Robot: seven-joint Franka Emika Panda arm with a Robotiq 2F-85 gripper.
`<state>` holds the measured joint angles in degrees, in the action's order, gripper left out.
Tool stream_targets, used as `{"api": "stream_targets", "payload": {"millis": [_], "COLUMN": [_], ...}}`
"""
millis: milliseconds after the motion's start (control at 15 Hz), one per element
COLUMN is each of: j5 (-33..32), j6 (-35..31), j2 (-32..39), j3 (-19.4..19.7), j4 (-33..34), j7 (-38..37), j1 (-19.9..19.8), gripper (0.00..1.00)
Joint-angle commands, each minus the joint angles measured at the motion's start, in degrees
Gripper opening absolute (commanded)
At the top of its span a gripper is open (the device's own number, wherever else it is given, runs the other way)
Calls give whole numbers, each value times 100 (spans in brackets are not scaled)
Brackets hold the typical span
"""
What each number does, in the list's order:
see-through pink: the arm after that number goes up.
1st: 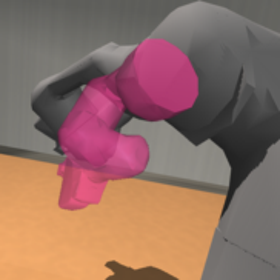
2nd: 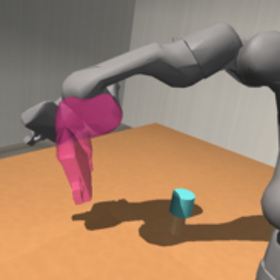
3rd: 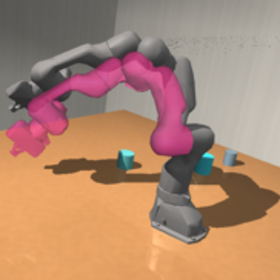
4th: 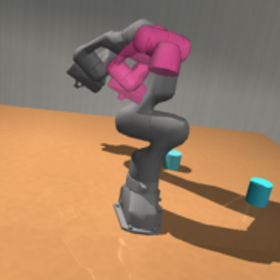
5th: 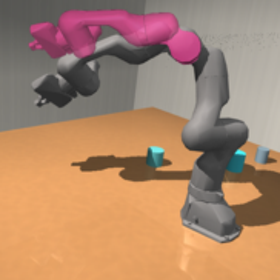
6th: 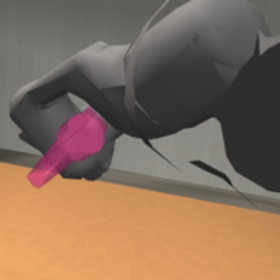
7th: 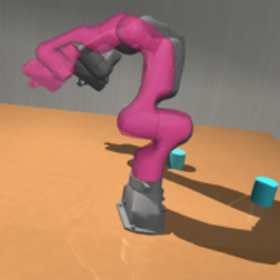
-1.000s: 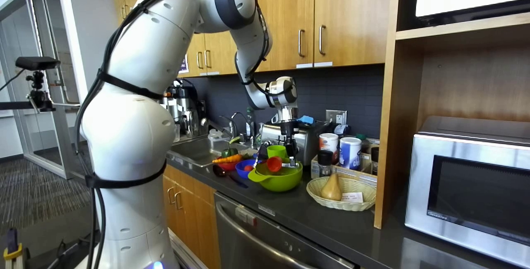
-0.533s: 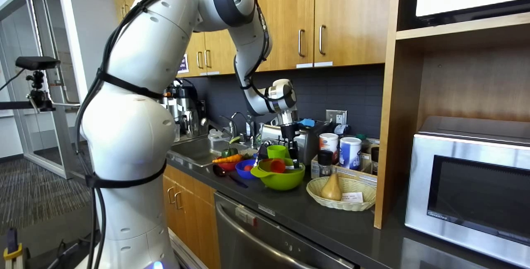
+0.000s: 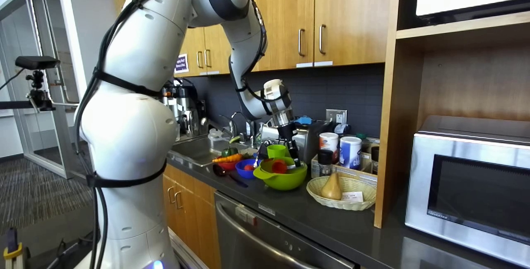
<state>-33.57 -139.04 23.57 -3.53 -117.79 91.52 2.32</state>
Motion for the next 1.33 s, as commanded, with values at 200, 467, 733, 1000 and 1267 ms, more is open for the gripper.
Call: {"api": "stream_targets", "payload": {"millis": [200, 467, 733, 1000, 1267], "j5": [-504, -579, -980, -1879, -2950], "j6": [-287, -281, -261, -496, -1084], "j2": [-489, -844, -1147, -1203, -1061], "j3": [76, 57, 61, 91, 89], "j4": [-538, -834, -1072, -1182, -1175], "j7": [-440, -652, -995, -1635, -2209], "j1": [94, 117, 175, 204, 116], "gripper": [1, 1, 1, 1, 1]}}
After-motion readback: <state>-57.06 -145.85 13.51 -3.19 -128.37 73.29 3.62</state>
